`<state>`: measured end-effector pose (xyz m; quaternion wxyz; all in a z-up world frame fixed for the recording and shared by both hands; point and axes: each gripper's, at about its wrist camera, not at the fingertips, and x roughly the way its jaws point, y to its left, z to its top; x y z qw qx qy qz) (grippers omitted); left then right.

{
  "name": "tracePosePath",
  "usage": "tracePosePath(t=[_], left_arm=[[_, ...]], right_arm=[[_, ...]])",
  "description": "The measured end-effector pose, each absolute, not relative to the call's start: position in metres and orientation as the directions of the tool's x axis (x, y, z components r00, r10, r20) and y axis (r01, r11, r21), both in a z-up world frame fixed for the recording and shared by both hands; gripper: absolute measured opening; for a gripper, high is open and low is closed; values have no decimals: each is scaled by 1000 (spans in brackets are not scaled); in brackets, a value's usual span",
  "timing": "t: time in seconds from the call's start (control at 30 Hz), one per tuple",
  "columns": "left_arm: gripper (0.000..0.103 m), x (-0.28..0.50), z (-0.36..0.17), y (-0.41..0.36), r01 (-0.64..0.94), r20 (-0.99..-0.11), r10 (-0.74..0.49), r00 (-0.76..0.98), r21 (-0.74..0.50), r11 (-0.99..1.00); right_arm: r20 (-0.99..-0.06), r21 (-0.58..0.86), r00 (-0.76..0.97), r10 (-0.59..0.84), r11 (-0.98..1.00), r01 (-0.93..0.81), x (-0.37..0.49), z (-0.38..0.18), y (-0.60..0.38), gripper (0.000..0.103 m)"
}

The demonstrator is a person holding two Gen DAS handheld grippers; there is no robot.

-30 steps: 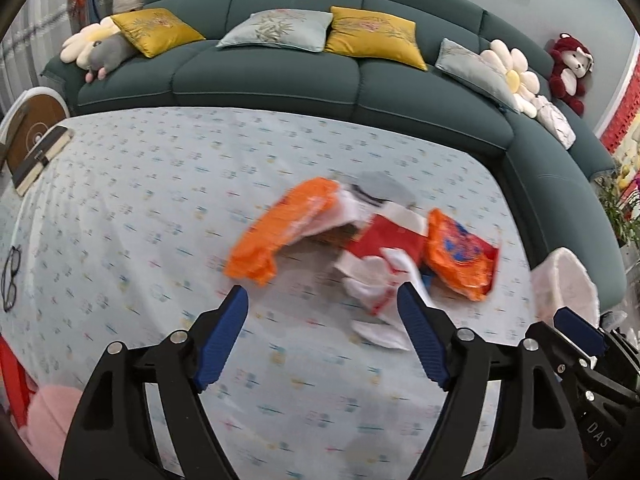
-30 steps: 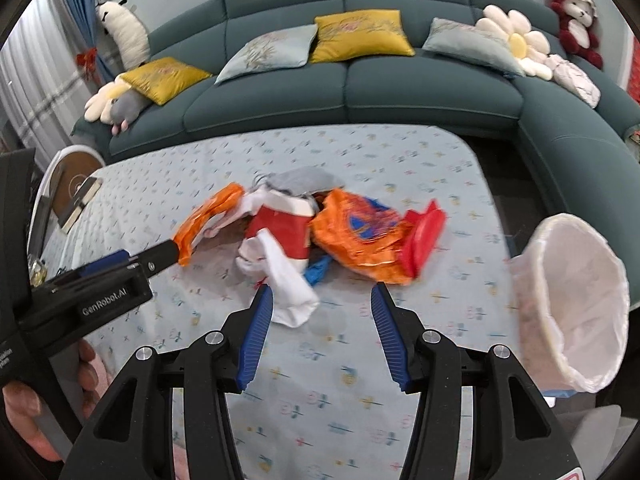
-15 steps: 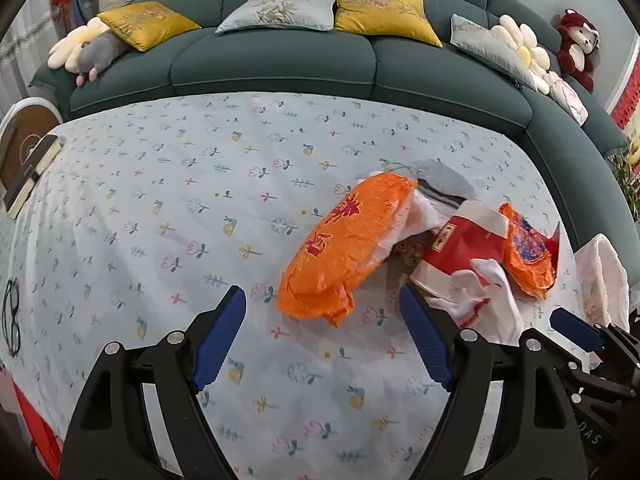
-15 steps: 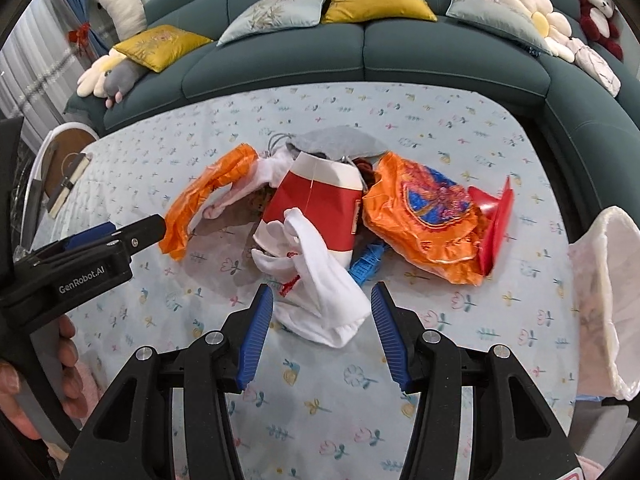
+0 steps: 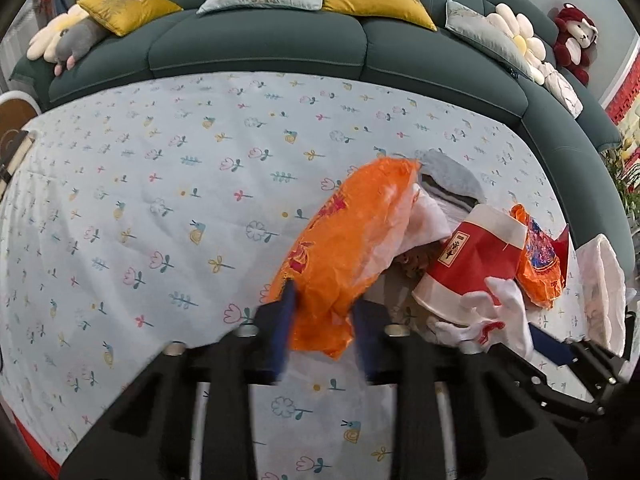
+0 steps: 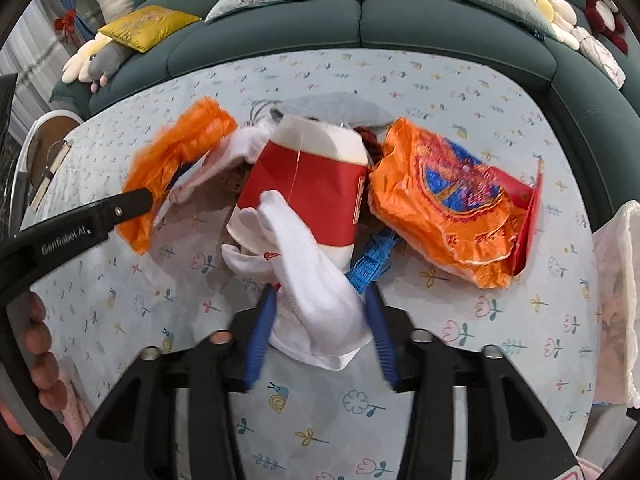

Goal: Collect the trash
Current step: 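Grasp the orange plastic bag with the left tool while the right tool grasps the white glove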

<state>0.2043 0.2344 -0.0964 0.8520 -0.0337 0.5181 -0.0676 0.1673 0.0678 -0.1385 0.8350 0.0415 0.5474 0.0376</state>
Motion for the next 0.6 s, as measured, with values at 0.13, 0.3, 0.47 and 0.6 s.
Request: tracePosePath(t=[0.13, 0.3, 0.47, 0.6], left_arm=[[16, 199, -89, 237, 56, -867, -149, 475, -139, 989], [15, 189, -71, 234, 40, -850, -156, 503, -157, 987], [15, 177, -43, 220, 47, -822, -178, 542, -182, 982], [15, 169, -21, 197, 75, -802, -201, 563, -193, 978]], right_arm=[[-909, 120, 399, 122, 992, -31, 163, -137, 67, 16], [-887, 155, 435, 155, 987, -35, 157, -120, 62, 11], [-853, 182, 491, 177, 983, -39, 145, -92, 52, 11], [-822, 201, 538, 184, 979, -27, 135, -68, 37, 11]])
